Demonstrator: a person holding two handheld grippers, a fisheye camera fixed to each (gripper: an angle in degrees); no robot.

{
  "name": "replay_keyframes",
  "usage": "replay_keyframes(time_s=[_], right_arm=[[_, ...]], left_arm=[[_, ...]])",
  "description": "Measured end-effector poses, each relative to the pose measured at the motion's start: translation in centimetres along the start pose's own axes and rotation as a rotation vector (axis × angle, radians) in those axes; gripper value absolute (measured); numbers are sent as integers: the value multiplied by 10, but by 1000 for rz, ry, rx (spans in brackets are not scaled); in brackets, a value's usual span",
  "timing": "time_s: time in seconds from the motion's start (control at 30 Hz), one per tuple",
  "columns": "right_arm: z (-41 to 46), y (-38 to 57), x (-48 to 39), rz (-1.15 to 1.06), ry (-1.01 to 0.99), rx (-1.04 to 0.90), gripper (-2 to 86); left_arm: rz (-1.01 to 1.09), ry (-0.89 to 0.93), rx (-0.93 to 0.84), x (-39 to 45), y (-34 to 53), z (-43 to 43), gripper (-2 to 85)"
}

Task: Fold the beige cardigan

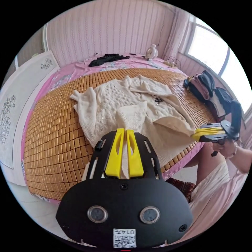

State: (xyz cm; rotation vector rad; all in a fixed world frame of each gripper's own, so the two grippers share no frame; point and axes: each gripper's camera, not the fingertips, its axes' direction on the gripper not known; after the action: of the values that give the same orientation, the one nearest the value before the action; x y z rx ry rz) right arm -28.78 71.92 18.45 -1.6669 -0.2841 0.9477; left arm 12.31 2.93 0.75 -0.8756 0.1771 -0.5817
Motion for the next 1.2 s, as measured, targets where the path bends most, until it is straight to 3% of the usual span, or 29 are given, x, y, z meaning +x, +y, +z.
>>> replay_keyframes(time_s=[0.13,0.27,0.43,0.67,0.87,1.1,1.2], right_arm=[[45,14,-33,-72,21,-177,22],[35,34,-34,-29,15,-161,36],[15,50,-24,69,35,-112,53],[35,27,-44,32,61,-117,62],[5,-18,-28,-86,308,-25,78],[17,-99,50,-89,510,-99,83],[38,-117,84,-36,603,-142,87]], left_arm=[[268,140,114,65,24,-29,-2],[470,211,-71,131,60,-1,16],[377,245,-155,137,89,13,36],[154,71,-168,95,103,20,46],[67,57,-139,79,94,32,48],[38,48,-265,85,84,83,42],[59,16,-214,96,97,86,27]])
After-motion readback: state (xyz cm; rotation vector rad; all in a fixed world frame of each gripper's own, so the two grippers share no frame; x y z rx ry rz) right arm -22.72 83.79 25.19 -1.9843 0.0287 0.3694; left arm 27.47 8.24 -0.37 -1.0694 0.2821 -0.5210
